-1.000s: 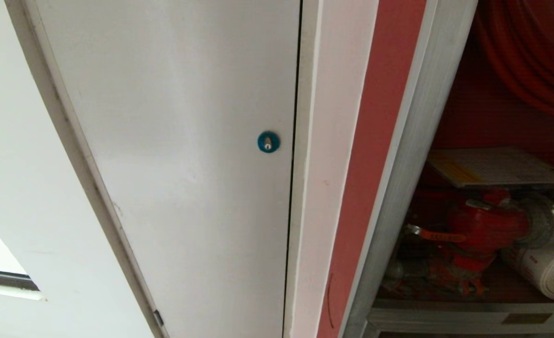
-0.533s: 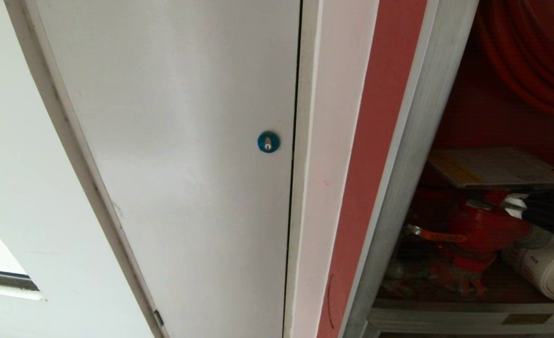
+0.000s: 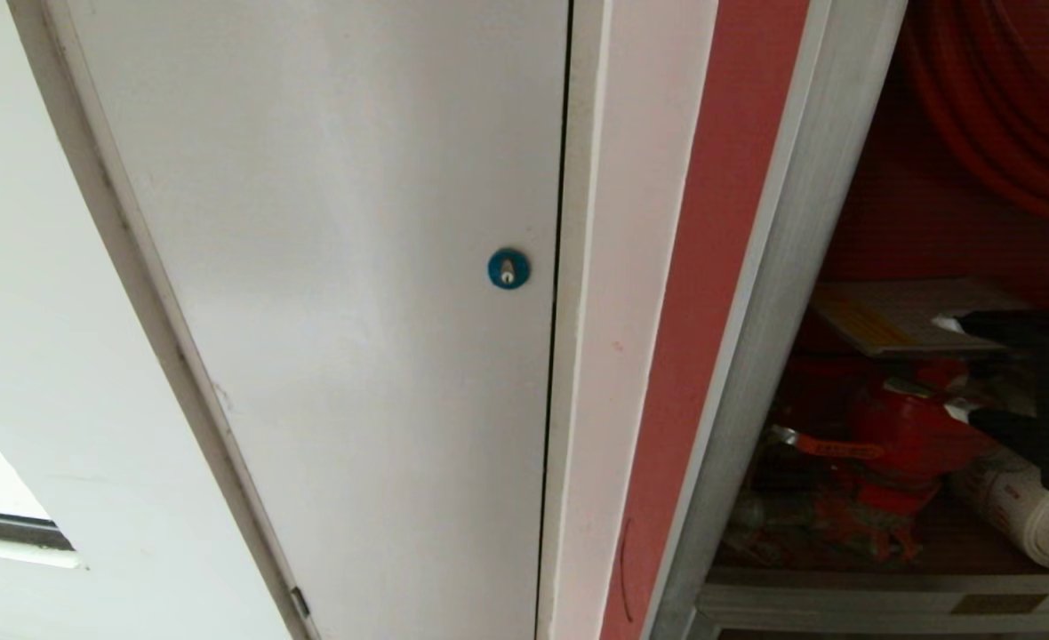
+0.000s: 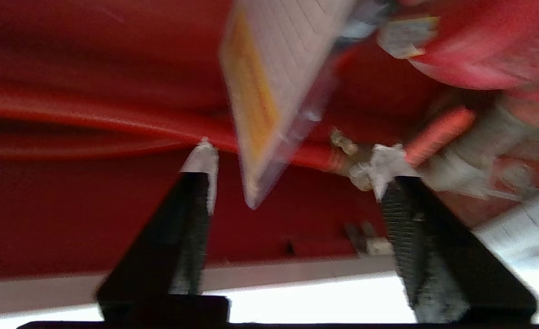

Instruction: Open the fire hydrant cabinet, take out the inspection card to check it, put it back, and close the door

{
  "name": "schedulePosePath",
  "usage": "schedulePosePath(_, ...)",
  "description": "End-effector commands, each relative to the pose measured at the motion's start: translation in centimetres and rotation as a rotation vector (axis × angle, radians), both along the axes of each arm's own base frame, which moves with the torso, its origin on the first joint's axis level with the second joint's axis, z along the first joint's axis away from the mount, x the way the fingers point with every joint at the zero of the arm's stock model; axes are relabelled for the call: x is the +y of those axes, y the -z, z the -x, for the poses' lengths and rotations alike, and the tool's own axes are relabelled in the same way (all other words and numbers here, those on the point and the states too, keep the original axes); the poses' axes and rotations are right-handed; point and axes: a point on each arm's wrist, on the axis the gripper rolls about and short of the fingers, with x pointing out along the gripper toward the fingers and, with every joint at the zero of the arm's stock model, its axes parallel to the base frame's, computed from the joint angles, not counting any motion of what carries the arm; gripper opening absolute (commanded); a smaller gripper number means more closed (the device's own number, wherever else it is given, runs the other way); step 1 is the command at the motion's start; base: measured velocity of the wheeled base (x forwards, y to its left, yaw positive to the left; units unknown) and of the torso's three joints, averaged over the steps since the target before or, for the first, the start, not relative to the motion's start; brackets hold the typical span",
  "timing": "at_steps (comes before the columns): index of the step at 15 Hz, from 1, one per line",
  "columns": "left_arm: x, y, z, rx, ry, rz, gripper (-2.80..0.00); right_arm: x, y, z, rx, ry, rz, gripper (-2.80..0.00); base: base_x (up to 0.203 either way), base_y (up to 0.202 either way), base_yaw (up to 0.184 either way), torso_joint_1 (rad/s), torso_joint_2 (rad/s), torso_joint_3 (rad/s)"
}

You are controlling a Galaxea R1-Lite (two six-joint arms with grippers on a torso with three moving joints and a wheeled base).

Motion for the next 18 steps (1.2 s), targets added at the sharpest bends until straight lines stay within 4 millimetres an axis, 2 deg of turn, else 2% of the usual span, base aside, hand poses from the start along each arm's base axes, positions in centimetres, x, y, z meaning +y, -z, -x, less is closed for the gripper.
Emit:
schedulePosePath(1,0.0,0.0,0.0,0.001,0.000,0.000,-2.80,0.6,0.5,-1.1,0.017,-0.016,-0.001,0.00,0.000,0.000,0.000,0.000,0.00,0.000)
schedulePosePath(8,0.0,0.0,0.0,0.000,0.000,0.000,-2.80,1.1,0.7,-3.7,-0.009,0.024,0.007,0.00,0.000,0.000,0.000,0.000,0.00,0.000)
schedulePosePath(18,0.0,0.0,0.0,0.000,0.000,0.000,-2.80,1.5,0.4,-5.6,-0.010,0.033,0.010,0.00,0.000,0.000,0.000,0.000,0.00,0.000)
